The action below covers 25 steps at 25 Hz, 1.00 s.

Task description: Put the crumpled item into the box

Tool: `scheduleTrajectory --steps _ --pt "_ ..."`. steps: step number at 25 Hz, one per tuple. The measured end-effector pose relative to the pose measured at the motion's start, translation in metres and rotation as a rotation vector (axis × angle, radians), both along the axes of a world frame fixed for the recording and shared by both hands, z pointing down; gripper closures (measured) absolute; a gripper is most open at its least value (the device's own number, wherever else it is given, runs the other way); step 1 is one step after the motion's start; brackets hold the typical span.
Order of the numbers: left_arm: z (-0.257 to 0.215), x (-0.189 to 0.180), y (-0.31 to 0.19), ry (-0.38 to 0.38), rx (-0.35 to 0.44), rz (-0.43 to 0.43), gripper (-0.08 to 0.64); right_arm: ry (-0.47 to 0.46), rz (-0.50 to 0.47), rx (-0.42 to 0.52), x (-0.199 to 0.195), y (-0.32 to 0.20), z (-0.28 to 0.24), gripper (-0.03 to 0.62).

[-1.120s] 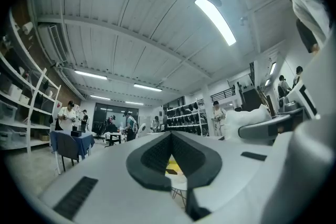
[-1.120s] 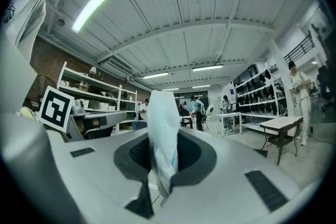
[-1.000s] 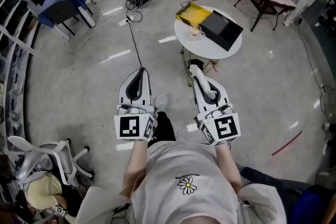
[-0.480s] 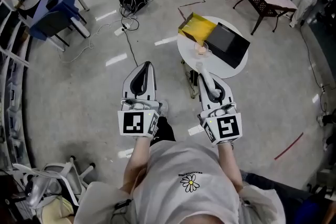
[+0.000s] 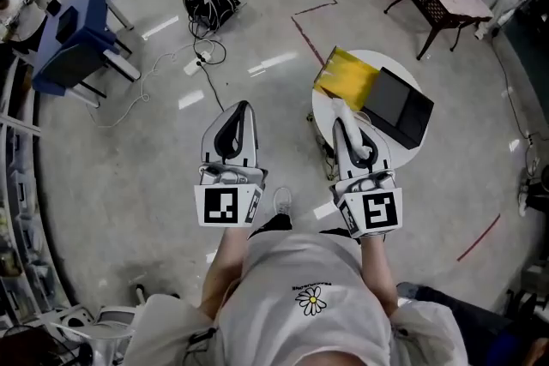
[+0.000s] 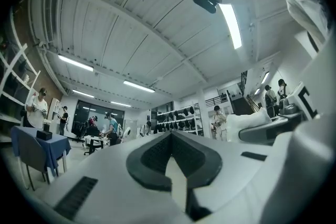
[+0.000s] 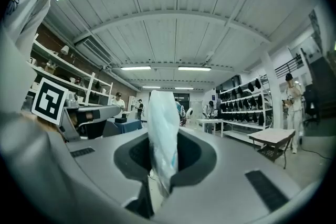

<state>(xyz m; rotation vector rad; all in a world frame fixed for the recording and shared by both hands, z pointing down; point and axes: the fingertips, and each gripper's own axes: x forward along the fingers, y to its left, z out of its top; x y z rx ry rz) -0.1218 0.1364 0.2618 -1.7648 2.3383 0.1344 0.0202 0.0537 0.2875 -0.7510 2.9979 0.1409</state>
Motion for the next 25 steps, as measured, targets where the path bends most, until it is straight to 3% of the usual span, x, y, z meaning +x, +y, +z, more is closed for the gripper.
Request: scheduleTrajectory --steps 6,13,19,25 --pt "0.003 -0.047 -0.033 0.018 -0.003 0.021 0.560 0.003 0.033 0.009 -0.051 -0.033 -0.005 0.545" --pt "0.021 -0.063 -0.056 0.060 -0.034 0.036 0.560 0.034 0.055 -0.008 -0.067 -0.055 0.010 0.545" --pt "0.022 -0.046 -0.093 0.062 -0.035 0.076 0.560 0.027 0.074 -0.016 -0.056 -0.082 0.014 0.545" --pt "0.010 -0.008 -0.149 0.030 -0.021 0.178 0.560 -0.016 0.163 -0.030 -0.019 -0.118 0.013 0.545"
